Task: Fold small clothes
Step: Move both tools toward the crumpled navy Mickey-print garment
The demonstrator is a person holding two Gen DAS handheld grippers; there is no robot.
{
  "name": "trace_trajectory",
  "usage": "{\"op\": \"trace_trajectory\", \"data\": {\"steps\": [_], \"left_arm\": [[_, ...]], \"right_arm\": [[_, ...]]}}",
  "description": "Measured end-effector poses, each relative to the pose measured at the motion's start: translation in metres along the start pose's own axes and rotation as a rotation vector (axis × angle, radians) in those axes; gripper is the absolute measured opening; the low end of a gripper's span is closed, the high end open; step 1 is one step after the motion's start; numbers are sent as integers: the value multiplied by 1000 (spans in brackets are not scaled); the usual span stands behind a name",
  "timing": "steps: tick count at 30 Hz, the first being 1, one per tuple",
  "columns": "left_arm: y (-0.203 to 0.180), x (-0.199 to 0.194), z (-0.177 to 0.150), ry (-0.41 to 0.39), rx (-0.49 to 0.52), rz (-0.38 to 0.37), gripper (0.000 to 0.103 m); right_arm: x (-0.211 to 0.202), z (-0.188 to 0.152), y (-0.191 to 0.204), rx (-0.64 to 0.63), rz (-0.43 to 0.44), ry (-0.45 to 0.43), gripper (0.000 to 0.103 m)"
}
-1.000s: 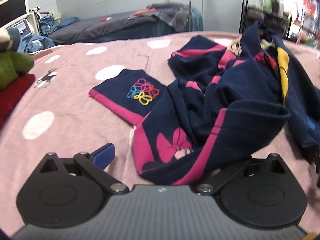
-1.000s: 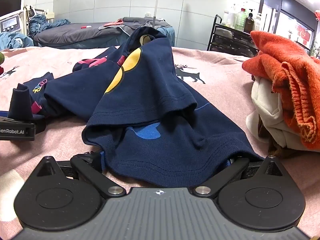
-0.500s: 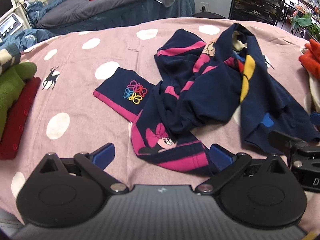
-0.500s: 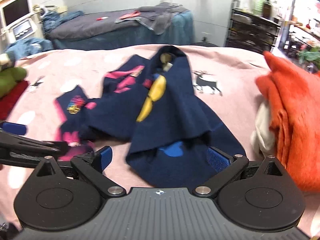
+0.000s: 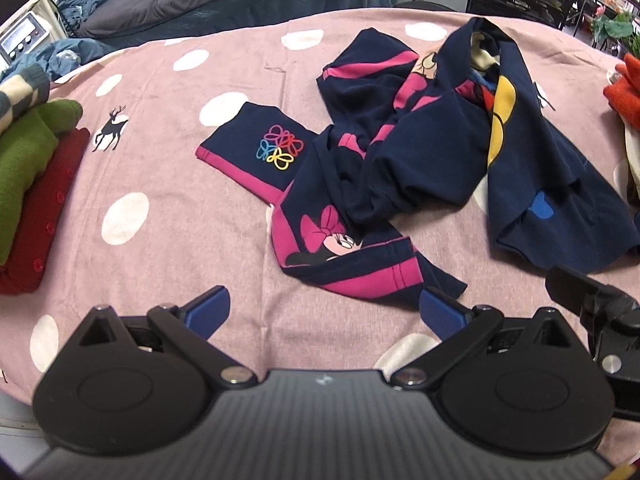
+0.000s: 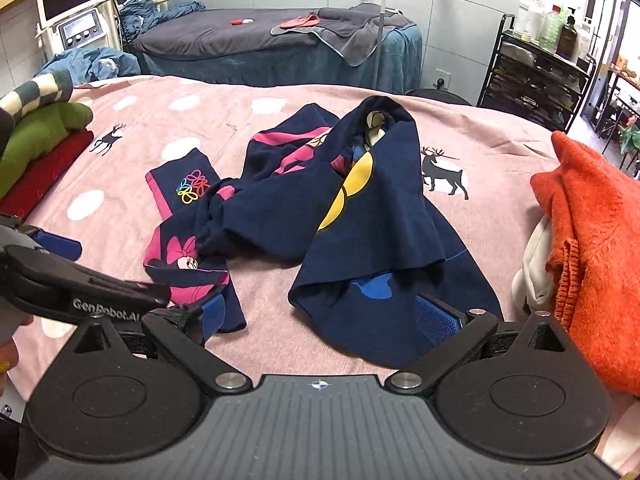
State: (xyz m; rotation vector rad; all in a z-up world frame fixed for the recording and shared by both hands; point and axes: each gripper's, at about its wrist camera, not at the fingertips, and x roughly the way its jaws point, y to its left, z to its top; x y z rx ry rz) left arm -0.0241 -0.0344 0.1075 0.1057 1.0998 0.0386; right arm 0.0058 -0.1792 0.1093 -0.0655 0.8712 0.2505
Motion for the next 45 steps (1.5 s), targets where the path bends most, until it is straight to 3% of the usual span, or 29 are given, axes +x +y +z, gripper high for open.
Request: {"op": "trace_trajectory", "data": {"steps": [29, 35, 45], "left_arm": [[0, 3, -8, 31, 5, 18, 103], [2, -9, -5, 20, -12, 23, 103], [-7, -39, 8, -25, -10, 104, 103]], "right_arm": [[-2, -6, 9, -26, 12, 3, 103], [-13, -5, 10, -37, 19, -27, 103], [-46, -7, -4, -3, 41, -123, 103]]}}
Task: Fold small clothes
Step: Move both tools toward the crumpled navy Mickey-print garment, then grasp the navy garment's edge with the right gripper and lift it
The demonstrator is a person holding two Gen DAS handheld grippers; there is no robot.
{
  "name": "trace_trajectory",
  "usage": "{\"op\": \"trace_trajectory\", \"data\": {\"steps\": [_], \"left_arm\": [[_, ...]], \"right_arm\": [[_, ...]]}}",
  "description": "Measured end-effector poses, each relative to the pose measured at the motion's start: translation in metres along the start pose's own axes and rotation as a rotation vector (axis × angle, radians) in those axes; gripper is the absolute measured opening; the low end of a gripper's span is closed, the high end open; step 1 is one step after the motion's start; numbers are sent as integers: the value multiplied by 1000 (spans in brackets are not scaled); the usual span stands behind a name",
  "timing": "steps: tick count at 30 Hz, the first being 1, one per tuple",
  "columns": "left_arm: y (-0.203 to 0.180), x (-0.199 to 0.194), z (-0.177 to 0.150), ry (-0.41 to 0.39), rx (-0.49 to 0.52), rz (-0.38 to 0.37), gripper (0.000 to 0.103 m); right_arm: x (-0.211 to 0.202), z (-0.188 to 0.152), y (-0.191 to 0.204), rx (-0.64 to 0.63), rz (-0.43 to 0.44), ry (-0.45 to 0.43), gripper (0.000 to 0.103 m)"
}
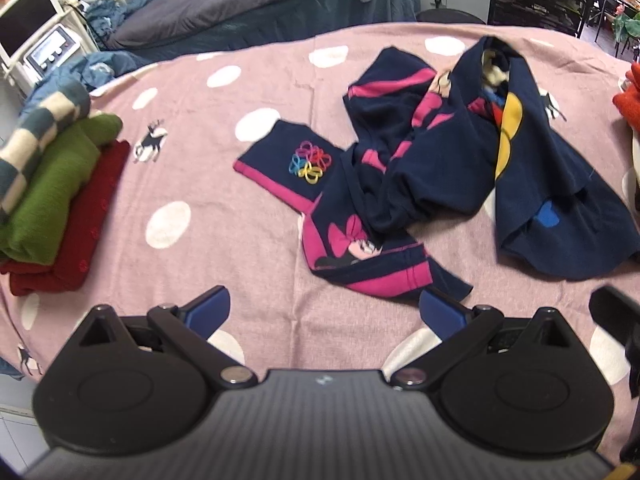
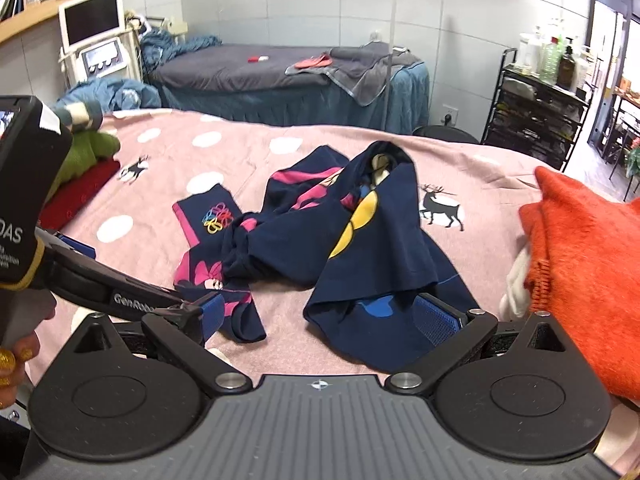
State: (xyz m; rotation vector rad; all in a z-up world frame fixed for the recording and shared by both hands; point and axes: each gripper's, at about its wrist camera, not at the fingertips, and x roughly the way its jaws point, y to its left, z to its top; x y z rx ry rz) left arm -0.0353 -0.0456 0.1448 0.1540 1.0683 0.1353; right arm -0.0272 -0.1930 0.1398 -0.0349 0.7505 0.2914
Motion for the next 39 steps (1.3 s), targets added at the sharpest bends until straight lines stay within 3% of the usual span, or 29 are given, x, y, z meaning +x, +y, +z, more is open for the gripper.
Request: {"op": "trace_trajectory", "data": {"steps": [5, 10, 19, 27, 31, 36, 38, 39], "left_arm": [[-23, -24, 5, -69, 48, -6, 103], [-36, -27, -8, -66, 101, 2, 103], [-17, -30, -2, -83, 50, -7, 103], [7, -6, -13, -50, 1, -17, 103], [30, 4, -19, -95, -47, -66, 103], [48, 31, -30, -140, -68, -104, 103], [57, 46, -35, -127, -111, -182, 100], [61, 53, -39, -117, -139, -233, 93]], "right_arm": [[-15, -5, -12, 24, 6, -25, 103], [-18, -14, -19, 52, 1, -24, 103], [-24, -10, -15, 4, -51, -33, 103], [-14, -14, -7, -17, -78, -18, 103], [-12, -23, -2, -25, -75, -57, 103], [-5, -32, -7, 20, 9, -145, 103], [4, -34, -7, 31, 37, -133, 103], [9, -36, -6, 25, 43, -123, 103]]}}
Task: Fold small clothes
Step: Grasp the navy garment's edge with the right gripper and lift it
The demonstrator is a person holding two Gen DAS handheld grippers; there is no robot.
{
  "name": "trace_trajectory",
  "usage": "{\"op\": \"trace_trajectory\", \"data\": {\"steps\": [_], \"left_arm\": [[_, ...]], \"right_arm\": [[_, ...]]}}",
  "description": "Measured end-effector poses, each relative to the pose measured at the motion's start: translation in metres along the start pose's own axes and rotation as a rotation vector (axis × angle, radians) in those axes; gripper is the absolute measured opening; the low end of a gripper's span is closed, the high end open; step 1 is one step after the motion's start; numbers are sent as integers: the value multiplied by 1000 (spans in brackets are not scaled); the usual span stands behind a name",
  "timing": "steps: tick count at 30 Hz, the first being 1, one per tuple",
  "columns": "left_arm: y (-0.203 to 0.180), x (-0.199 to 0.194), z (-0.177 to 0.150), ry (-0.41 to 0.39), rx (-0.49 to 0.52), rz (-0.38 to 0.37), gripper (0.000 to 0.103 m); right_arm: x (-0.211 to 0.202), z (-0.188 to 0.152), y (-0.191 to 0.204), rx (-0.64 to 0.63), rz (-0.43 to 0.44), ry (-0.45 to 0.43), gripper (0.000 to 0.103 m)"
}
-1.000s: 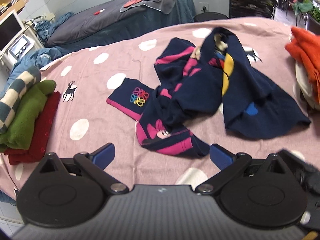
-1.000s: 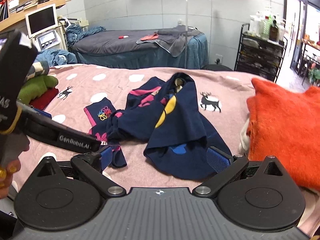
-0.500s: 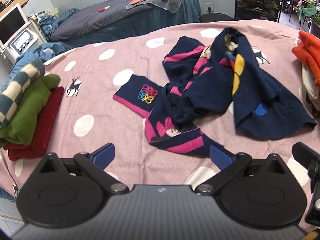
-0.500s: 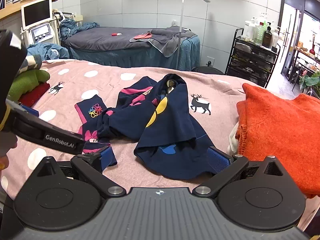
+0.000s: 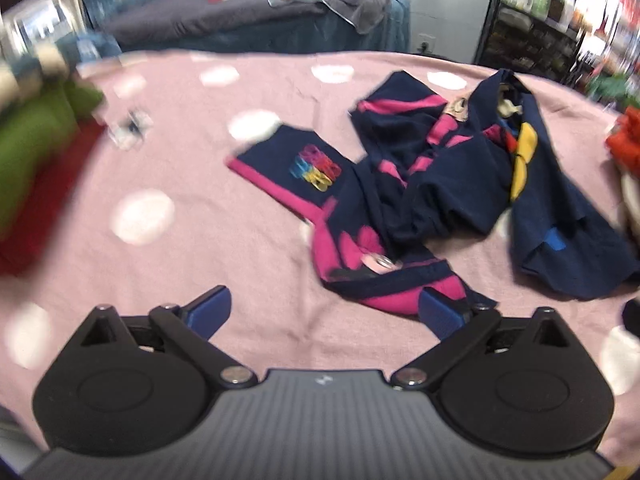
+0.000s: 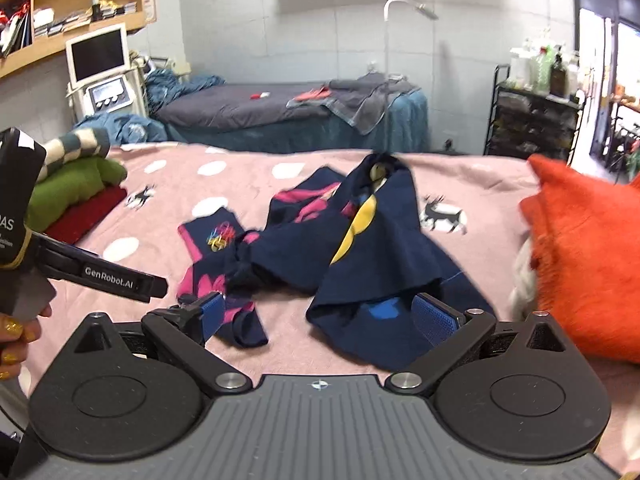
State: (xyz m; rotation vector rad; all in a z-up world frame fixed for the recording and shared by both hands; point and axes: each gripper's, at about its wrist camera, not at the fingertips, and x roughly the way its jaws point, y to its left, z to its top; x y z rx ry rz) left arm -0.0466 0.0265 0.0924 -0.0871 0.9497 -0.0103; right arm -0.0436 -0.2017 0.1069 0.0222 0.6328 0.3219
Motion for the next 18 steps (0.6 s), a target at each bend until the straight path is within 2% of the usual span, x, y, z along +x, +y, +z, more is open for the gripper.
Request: {"op": "trace_trajectory", "data": {"steps": [1, 3, 6, 8, 10, 14, 16, 18], "left_arm": [[5, 5, -4, 14, -32, -46, 89], [10, 14, -11, 29, -77, -122, 89], [5, 27, -17, 36, -71, -159, 87], [1, 32, -18, 32, -44, -106, 87], [6, 37, -15, 41, -57, -31, 87], [42, 34, -12, 41, -148, -7, 89], [57, 29, -12, 34, -166, 30, 95], [69, 29, -15, 36, -184, 48, 97]], "right_arm": [[4, -3, 2, -12, 0, 3, 103], [10, -8, 5, -35, -1, 12, 103], [19, -16, 13, -78, 1, 28, 103], [23, -18, 17, -104, 10, 27, 103], [28, -20, 24, -148, 65, 19, 103], [49, -20, 50, -287, 127, 46, 103], [69, -20, 65, -363, 121, 75, 103], [89, -21, 74, -387, 119, 124, 103]]}}
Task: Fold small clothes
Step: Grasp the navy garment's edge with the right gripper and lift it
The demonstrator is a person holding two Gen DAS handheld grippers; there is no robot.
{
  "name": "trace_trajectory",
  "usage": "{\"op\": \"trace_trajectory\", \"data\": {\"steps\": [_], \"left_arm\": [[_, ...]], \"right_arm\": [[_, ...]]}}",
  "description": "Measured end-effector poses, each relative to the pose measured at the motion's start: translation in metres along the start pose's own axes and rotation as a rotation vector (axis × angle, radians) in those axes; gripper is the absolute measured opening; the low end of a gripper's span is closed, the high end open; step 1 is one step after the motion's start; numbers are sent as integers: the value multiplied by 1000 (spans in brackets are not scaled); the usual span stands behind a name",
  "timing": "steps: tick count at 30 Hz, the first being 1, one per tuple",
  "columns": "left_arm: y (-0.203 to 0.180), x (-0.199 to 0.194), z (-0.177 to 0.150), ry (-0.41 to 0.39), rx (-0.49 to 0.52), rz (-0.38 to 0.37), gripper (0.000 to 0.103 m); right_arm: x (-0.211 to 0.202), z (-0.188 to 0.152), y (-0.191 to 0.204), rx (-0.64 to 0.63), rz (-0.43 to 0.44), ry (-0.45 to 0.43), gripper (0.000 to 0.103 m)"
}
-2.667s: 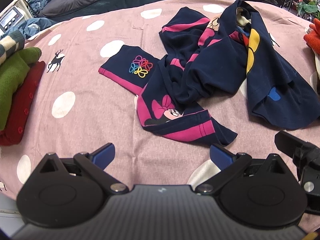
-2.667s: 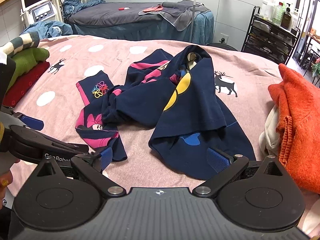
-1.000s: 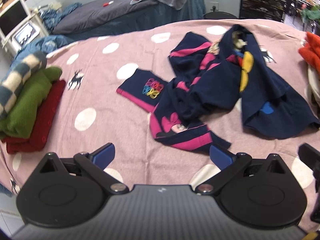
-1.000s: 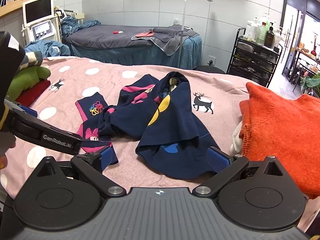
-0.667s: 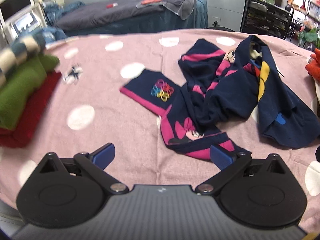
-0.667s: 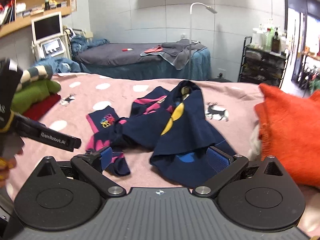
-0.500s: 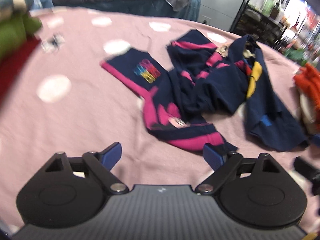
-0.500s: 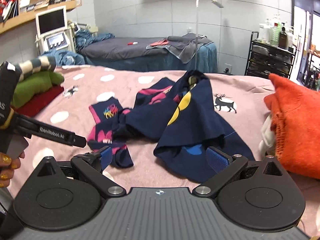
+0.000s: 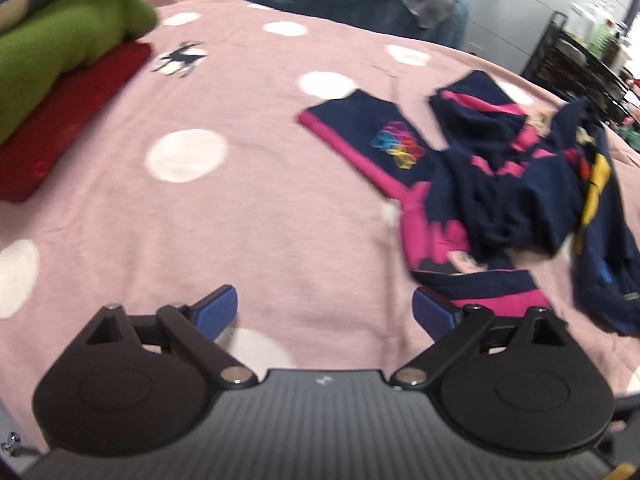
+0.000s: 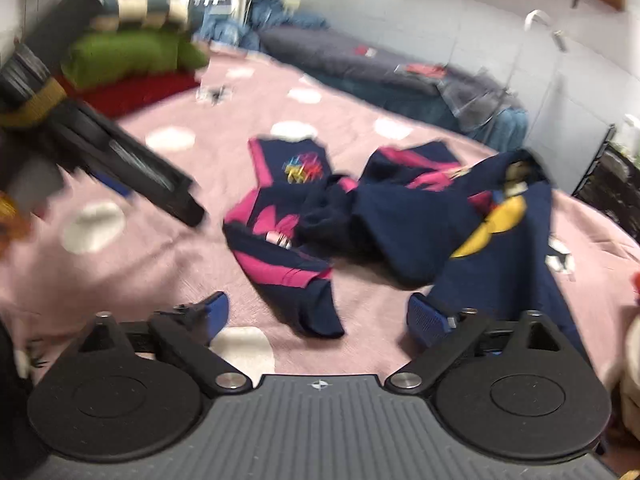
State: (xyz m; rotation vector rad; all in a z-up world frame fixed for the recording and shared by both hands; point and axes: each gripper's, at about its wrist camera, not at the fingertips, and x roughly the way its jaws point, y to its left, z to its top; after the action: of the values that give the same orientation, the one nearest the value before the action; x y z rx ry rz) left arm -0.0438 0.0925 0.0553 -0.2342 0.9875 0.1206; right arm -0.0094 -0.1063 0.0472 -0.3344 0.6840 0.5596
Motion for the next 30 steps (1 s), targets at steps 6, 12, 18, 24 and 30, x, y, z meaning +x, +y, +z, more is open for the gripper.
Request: {"op": "trace_trajectory", "data": {"steps": [6, 12, 18, 24, 30], "left_arm": [[7, 9, -5, 20, -23, -19, 97], [-20, 9, -13, 26, 53, -69, 97], [-43, 9, -24, 35, 131, -89, 100], [-51, 11, -28, 40, 148, -96, 103], [-60, 13, -29, 42, 178, -88, 103]], "right_arm": [[27, 3, 10, 20, 30, 43, 25], [-25, 13, -13, 89, -86, -137, 5], [-118, 18, -85, 269, -321, -357, 5], [-187, -12, -119, 315, -515, -419, 0], [-201, -41, -143, 361, -580, -311, 5]]}}
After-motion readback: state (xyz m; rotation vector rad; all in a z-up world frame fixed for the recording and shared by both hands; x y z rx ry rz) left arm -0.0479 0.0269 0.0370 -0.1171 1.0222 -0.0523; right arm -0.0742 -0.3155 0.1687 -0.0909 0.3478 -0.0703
